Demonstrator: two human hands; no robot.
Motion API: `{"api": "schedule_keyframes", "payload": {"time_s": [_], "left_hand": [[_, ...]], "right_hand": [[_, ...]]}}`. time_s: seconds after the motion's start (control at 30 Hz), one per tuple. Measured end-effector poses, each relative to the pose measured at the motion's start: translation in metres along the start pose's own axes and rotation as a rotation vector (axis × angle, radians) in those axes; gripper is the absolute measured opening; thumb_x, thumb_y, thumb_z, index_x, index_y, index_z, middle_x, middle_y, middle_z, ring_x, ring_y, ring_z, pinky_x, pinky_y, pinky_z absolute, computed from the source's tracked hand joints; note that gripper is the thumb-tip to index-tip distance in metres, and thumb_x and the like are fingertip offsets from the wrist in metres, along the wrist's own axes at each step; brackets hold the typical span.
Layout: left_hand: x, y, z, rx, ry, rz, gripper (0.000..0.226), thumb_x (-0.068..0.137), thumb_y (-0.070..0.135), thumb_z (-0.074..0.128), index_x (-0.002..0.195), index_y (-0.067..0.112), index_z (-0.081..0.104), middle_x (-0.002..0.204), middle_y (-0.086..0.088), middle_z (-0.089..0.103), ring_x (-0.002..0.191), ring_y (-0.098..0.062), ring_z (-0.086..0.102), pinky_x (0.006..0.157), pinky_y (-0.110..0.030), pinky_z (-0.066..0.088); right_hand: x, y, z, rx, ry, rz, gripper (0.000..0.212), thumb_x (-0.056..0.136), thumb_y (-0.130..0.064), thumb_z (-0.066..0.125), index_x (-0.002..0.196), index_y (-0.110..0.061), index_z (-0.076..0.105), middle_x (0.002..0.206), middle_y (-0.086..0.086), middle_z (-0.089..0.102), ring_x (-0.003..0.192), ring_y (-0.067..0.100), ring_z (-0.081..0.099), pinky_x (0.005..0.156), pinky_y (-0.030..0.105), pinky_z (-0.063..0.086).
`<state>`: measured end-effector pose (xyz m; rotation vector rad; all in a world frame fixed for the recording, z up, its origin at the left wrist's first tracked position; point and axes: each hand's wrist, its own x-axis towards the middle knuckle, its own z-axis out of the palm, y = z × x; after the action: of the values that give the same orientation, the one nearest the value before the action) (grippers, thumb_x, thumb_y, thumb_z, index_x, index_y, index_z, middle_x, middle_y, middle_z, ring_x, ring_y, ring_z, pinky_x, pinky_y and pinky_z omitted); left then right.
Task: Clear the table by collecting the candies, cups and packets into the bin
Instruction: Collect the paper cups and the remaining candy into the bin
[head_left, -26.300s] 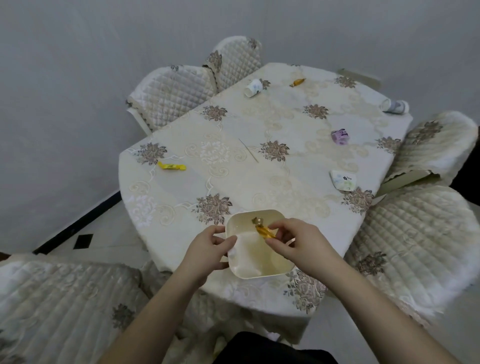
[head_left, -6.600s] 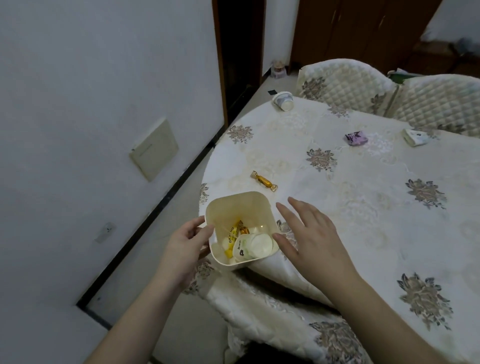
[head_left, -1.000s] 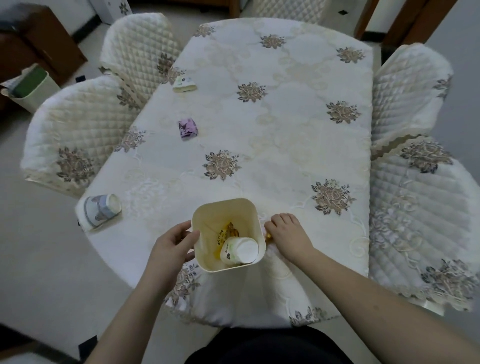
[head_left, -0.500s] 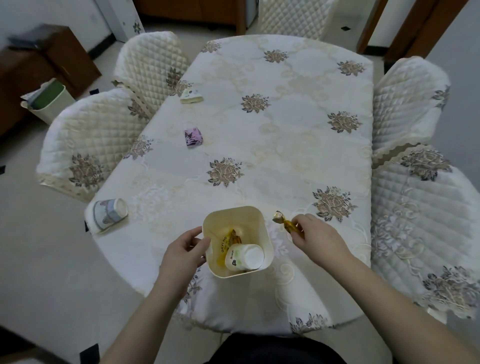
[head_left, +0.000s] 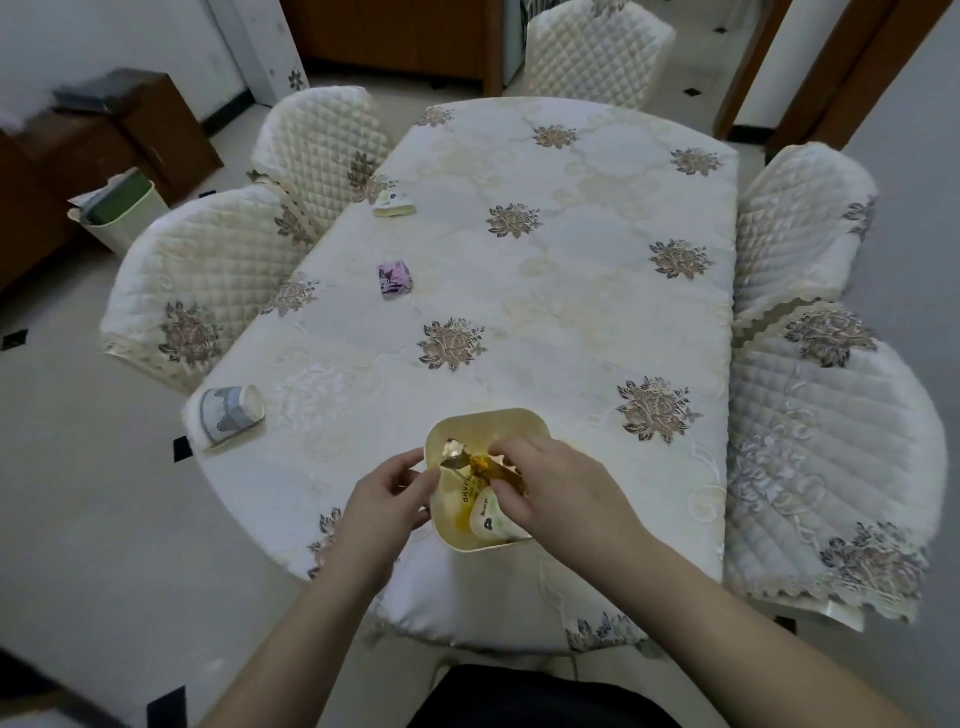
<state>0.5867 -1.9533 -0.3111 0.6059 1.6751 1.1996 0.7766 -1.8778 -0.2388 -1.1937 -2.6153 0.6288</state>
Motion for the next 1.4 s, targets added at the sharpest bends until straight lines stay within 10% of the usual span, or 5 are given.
{"api": "schedule_keyframes", "payload": {"time_s": [0.57,1.4], "left_hand": [[-0.023,-0.004,-0.019,-0.007,0.148,0.005,0.026,0.094,0.021,0.066,0.119,0.022,0.072,0.099,-0.017,0.074,0.094,-0.03,0.072,0.074,-0.036,0.062],[-0.095,-0.007,-0.107,-0.137,0.51,-0.042,0.025,0.096,0.018,0.064,0.12,0.017,0.069,0.1,-0.019,0.074,0.077,-0.016,0.075,0.059,-0.022,0.06]], "right_hand": [[-0.033,0.04,0.006,-0.248,0.104,-0.048,0.05,0.092,-0.033,0.046,0.139,-0.017,0.045,0.146,0.005,0.045,0.135,0.024,0.041,0.113,0.045,0.029],[0.03,-0.037,0.056,-0.2,-0.059,-0.326,0.055,0.098,-0.047,0.025,0.149,-0.025,0.024,0.158,0.0,0.022,0.146,0.021,0.014,0.116,0.037,0.003]]}}
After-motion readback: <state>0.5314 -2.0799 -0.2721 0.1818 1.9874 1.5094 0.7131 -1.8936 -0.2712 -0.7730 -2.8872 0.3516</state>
